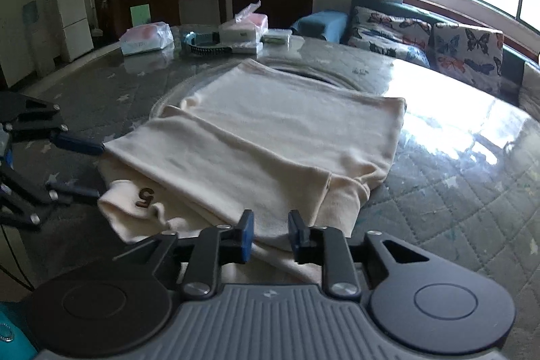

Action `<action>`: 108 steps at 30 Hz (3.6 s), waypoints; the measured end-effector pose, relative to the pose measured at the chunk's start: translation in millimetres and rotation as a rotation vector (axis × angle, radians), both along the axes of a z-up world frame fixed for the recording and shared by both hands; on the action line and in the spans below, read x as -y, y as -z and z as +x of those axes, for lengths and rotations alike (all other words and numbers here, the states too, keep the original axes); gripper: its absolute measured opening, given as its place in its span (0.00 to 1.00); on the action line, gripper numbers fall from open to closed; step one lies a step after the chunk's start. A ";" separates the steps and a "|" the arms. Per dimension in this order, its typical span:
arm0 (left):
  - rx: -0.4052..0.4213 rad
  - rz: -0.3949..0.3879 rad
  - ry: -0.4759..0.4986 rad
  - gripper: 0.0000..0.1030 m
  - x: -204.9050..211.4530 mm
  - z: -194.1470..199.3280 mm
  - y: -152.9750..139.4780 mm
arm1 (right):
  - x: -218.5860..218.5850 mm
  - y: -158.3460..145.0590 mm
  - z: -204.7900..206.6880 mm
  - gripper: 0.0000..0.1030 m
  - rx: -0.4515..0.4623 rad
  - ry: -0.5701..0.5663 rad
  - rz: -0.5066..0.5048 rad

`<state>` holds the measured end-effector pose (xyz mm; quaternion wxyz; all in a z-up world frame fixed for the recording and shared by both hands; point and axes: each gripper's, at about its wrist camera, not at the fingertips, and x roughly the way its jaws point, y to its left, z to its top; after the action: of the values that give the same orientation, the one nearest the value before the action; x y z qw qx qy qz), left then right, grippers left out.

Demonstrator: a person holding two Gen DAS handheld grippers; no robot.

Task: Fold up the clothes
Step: 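Grasp the hem with the left gripper while the right gripper grasps the hem beside it, then lift the hem with both grippers and fold it over toward the collar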

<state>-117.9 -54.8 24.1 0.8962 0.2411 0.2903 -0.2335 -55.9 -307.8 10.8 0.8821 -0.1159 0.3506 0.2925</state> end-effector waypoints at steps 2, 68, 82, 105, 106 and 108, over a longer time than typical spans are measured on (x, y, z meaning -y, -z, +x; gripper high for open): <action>0.026 0.019 0.032 0.49 7.0 -3.1 3.0 | 0.7 -3.7 -4.7 0.24 0.012 -0.011 -0.013; 0.021 -0.207 0.052 0.05 -39.1 -48.0 -47.1 | 9.5 -50.5 -88.2 0.06 0.132 -0.269 -0.020; 0.033 -0.277 -0.035 0.05 -38.1 6.2 -61.3 | 4.6 -66.3 -62.5 0.05 0.108 -0.253 -0.041; -0.017 -0.209 -0.357 0.19 -25.1 189.3 -15.1 | -2.0 2.2 132.1 0.18 -0.019 0.114 0.038; -0.024 -0.236 -0.359 0.18 -25.7 188.2 -20.0 | 0.2 -2.1 129.2 0.18 -0.005 0.124 0.047; -0.042 -0.291 -0.352 0.18 -26.1 185.6 -28.9 | 2.2 -8.3 126.1 0.18 0.004 0.125 0.067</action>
<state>67.7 -28.7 53.0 0.9422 0.0503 0.3095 -0.1179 70.2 -310.0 19.1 0.9027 -0.0647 0.3455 0.2482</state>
